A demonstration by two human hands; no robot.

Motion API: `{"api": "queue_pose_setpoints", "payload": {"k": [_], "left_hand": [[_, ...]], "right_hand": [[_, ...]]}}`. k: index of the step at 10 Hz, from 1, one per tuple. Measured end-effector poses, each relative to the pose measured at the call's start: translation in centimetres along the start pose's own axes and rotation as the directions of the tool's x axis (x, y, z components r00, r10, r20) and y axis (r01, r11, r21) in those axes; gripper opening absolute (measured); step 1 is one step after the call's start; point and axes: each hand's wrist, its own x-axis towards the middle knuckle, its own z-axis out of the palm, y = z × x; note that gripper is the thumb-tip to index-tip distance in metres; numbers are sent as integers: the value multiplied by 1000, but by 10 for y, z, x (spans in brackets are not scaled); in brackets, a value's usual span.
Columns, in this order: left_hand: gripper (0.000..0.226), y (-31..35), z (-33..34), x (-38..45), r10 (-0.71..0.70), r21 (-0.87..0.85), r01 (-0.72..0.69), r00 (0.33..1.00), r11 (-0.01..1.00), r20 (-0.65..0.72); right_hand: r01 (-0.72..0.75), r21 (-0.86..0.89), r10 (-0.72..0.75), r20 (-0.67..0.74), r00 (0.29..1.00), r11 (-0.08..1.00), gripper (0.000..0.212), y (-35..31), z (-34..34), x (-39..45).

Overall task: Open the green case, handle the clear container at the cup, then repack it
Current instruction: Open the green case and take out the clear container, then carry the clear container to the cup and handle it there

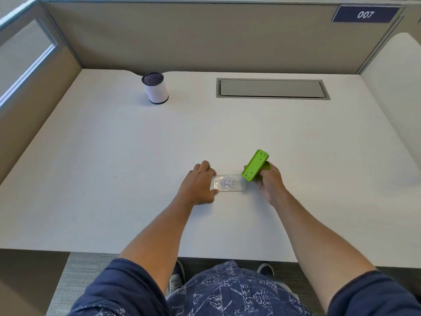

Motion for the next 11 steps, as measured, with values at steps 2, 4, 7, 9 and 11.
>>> {"api": "queue_pose_setpoints", "payload": {"k": [2,4,7,9,11], "left_hand": [[61,-1,-1,0,0,2,0,1000,1000,4],[60,-1,-1,0,4,6,-4,1000,1000,3],[60,-1,-1,0,8,10,-8,1000,1000,5],[60,-1,-1,0,13,8,-13,1000,1000,3],[60,-3,-1,0,8,6,-8,1000,1000,8]], "right_hand": [[-27,-143,38,78,996,989,26,-4,10,-3],[218,-555,-247,23,969,803,26,-18,9,-7],[203,-968,-445,249,860,-149,34,-25,-7,-7],[142,-842,-428,401,810,-520,53,-24,-11,-12],[95,-810,-446,412,794,-579,62,-21,-14,-13]]}}
